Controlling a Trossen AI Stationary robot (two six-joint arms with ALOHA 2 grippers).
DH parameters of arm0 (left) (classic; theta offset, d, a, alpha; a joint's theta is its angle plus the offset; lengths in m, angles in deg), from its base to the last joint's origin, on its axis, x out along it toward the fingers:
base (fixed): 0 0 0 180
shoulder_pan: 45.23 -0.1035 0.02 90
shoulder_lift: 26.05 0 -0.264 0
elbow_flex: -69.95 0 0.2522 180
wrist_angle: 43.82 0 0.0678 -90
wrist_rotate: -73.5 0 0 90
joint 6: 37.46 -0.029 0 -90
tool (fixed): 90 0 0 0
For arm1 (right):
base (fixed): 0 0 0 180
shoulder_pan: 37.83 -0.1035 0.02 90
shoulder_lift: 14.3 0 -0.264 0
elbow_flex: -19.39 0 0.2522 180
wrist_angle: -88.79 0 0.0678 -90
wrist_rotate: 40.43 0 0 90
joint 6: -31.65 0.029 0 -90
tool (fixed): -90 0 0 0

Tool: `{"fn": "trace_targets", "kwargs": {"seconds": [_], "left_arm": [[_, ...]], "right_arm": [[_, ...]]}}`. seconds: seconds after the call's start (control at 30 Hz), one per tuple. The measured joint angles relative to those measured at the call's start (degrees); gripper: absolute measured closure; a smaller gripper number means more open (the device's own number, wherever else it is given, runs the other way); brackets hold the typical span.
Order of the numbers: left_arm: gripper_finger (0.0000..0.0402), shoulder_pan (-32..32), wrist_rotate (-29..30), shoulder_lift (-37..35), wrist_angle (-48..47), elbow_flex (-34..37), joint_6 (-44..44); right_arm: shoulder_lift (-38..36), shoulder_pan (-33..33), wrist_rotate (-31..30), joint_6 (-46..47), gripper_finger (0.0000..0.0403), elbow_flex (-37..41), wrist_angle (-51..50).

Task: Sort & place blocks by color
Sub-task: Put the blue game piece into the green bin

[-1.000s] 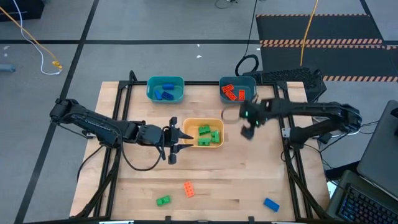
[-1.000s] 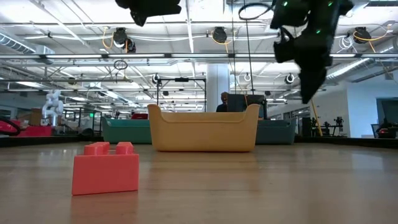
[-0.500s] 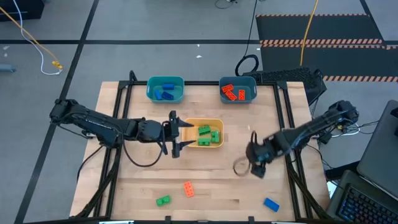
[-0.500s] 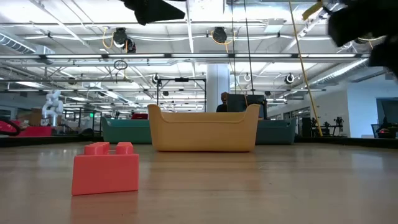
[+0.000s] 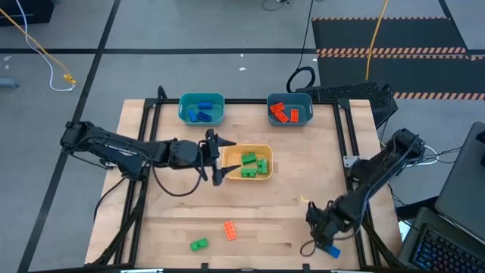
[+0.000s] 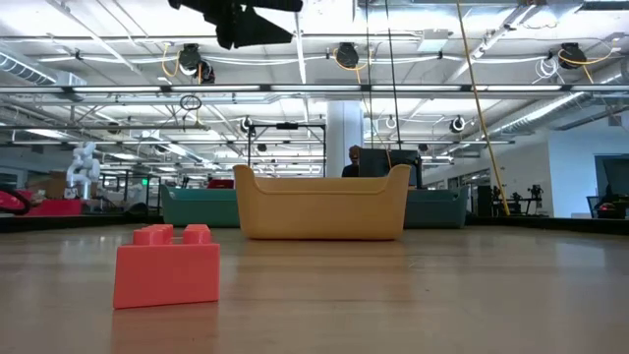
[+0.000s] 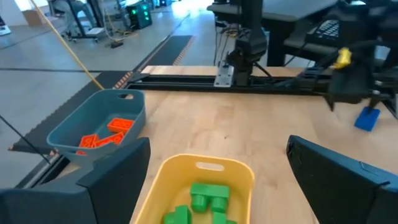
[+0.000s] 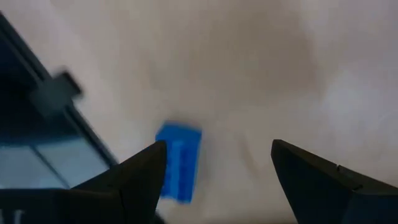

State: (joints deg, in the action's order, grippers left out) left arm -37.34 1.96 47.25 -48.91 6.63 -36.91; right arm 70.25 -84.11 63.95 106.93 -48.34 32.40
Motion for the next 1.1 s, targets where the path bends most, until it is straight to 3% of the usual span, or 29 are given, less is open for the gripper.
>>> {"fn": "trace_targets", "kwargs": {"seconds": [0.2, 0.4, 0.6, 1.1], "left_arm": [[0.0023, -2.2, -0.2, 0.0, 1.2, 0.0, -0.6], [0.0023, -4.1, -0.1, 0.0, 4.7, 0.0, -1.0], [0.0023, -5.0, -0.3, 0.0, 4.7, 0.0, 1.3], [0.0023, -2.4, -2.1, 0.0, 1.4, 0.0, 5.8]], "right_arm": [[1.8, -3.5, 6.7, 6.3, 0.0122, 0.0, 0.1], [1.8, -6.0, 3.6, 19.7, 0.0122, 0.0, 1.2], [2.2, -8.4, 0.7, 26.1, 0.0122, 0.0, 7.1], [12.8, -11.1, 3.4, 23.8, 0.0128, -0.3, 13.6]]}}
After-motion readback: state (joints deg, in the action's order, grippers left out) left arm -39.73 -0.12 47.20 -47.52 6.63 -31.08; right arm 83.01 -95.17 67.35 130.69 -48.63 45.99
